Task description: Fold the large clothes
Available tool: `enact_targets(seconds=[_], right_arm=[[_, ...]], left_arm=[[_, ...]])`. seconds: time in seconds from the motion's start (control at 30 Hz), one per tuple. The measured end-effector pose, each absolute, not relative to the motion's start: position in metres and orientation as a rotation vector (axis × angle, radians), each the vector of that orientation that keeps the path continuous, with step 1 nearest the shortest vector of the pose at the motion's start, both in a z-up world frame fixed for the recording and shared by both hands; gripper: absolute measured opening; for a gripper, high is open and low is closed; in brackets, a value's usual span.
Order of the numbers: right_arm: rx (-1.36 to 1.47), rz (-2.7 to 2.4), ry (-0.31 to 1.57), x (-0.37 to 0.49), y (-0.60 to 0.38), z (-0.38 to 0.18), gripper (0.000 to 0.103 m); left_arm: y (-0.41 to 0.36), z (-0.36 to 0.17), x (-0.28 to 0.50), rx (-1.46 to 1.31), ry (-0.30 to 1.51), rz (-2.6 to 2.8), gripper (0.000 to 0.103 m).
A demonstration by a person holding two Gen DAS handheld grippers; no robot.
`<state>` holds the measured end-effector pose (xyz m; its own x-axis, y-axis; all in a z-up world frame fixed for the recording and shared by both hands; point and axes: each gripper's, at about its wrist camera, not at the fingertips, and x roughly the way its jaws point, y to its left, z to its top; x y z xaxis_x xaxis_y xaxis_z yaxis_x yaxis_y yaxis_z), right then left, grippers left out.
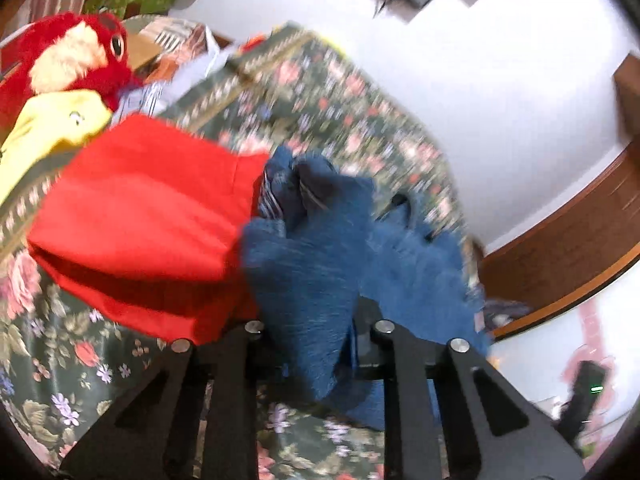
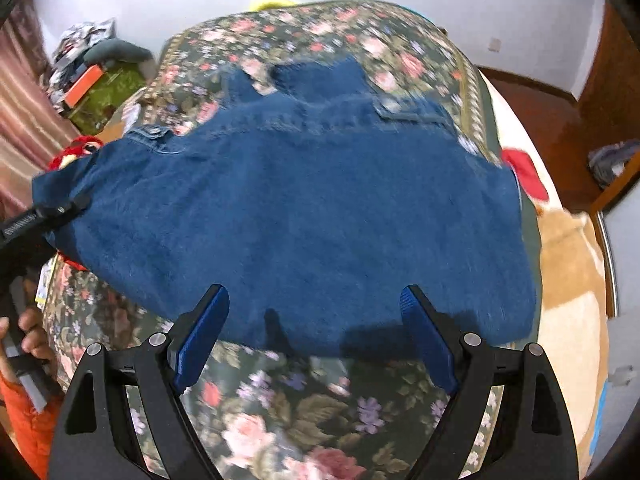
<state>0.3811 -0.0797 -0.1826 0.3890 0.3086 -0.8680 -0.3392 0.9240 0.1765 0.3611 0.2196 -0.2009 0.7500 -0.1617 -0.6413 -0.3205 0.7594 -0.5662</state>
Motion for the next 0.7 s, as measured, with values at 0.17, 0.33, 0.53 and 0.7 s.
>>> enact_targets(seconds=[0.17, 0.33, 0.53, 0.7], right_arm=[[-0.113, 0.461, 1.084, 0.388, -0.039, -0.184, 0.085], [-0.145, 0.52, 1.189, 0.395, 0.003, -0.22, 0.085], [-0.116, 0.568, 1.243, 0.394, 0.021, -0.248, 0.086], [-0.049, 0.638, 1.26, 0.396, -0.005, -0.239, 0.086]], left_arm=[[0.219, -0.154, 0.346, -0.647, 0.627, 0.0, 0.011], [0.213, -0.137, 0.338, -0.56, 0.59, 0.021, 0.011], [0.195, -0.132, 0.345, -0.477, 0.596, 0.038, 0.011], [0.152, -0.114, 0.359, -0.385, 0.57, -0.01, 0.011]])
